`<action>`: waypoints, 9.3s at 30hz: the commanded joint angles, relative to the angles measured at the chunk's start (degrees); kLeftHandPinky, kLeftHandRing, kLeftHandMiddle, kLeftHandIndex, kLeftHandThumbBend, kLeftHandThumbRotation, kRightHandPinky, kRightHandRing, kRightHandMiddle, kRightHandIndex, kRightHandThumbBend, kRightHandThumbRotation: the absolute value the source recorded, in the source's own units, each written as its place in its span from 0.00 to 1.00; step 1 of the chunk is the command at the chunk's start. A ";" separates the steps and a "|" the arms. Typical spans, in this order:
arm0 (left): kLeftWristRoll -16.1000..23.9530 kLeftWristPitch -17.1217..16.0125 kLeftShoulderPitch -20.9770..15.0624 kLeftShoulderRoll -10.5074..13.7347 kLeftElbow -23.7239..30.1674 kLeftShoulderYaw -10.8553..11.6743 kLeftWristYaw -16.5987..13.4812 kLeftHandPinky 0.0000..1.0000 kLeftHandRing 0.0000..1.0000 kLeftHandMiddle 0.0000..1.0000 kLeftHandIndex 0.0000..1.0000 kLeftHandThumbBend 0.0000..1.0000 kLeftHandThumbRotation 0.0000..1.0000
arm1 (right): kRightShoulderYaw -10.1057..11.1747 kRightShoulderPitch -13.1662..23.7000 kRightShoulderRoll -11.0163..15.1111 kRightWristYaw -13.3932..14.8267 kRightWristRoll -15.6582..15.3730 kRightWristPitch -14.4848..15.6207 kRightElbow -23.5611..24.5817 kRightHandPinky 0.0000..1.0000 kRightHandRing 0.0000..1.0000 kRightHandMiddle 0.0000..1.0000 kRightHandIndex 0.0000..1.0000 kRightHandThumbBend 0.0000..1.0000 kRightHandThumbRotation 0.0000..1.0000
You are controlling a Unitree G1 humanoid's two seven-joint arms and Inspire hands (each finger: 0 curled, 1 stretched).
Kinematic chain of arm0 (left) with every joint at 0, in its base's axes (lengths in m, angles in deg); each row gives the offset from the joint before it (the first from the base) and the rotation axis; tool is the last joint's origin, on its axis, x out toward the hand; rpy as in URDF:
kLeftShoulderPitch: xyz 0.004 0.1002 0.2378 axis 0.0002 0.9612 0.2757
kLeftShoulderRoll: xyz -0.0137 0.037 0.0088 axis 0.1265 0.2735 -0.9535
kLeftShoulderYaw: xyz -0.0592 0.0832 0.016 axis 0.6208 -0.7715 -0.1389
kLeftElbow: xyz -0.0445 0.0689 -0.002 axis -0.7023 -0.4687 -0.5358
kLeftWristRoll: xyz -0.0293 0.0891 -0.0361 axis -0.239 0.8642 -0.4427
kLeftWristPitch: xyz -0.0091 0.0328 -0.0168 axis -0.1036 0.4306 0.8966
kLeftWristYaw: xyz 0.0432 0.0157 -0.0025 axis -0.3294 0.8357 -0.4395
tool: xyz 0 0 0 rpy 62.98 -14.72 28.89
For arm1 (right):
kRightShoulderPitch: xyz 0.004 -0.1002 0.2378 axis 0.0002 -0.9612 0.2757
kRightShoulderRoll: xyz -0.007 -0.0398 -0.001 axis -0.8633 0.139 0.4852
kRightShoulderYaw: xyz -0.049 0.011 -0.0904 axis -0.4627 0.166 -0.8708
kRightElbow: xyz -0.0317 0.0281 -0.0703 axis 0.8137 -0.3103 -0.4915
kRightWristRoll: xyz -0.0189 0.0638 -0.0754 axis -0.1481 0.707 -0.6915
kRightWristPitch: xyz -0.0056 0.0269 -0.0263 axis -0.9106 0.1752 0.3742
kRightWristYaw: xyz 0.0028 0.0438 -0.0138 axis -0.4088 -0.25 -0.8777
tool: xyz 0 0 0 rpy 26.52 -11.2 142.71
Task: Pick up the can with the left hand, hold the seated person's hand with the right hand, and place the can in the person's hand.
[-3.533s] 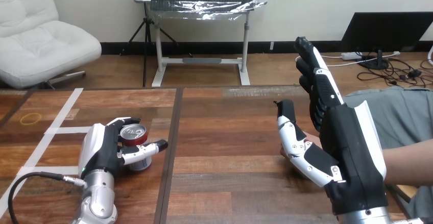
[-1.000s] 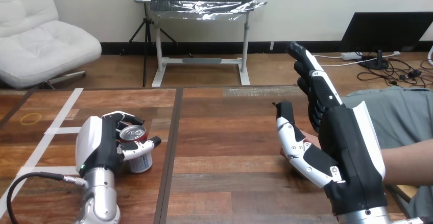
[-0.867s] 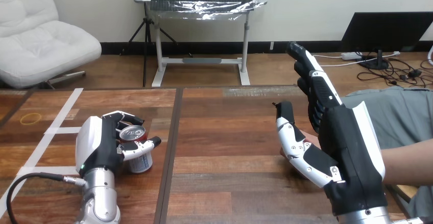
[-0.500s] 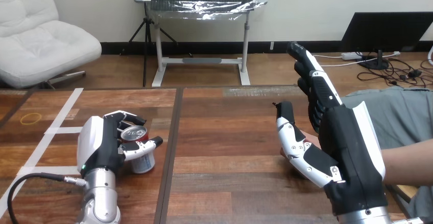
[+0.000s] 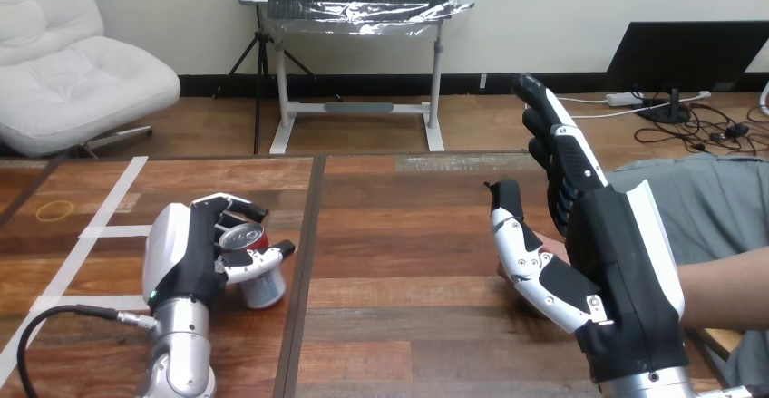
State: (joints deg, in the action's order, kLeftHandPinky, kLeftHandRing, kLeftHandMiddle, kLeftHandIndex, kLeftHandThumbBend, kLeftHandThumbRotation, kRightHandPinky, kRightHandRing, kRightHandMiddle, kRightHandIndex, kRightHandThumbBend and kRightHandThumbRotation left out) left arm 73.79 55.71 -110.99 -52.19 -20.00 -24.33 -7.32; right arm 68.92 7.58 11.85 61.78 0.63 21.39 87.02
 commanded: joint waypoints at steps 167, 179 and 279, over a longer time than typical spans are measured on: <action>20.19 33.97 3.87 15.12 55.38 -8.83 47.67 0.57 0.68 0.78 0.75 0.94 0.20 | 0.21 2.82 -0.44 -1.16 0.66 1.41 2.58 1.00 1.00 1.00 0.99 0.00 0.00; 20.13 34.57 3.41 14.39 55.21 -8.81 47.69 0.48 0.61 0.75 0.73 0.90 0.14 | 0.31 2.76 -0.18 -1.54 1.04 1.41 2.61 1.00 1.00 1.00 0.98 0.00 0.00; 16.99 29.00 5.13 13.71 51.18 -9.19 33.41 0.50 0.58 0.63 0.63 0.75 0.05 | 1.05 3.46 0.17 -2.66 1.95 2.34 2.60 1.00 1.00 1.00 0.94 0.00 0.00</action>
State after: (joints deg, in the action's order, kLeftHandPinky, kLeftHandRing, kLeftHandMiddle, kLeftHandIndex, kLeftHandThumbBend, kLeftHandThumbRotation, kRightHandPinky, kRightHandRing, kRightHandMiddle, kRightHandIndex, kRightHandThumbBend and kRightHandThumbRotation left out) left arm 88.85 83.30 -102.72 -40.51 29.89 -32.57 24.29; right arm 69.34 7.75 12.25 59.25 2.24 23.52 87.08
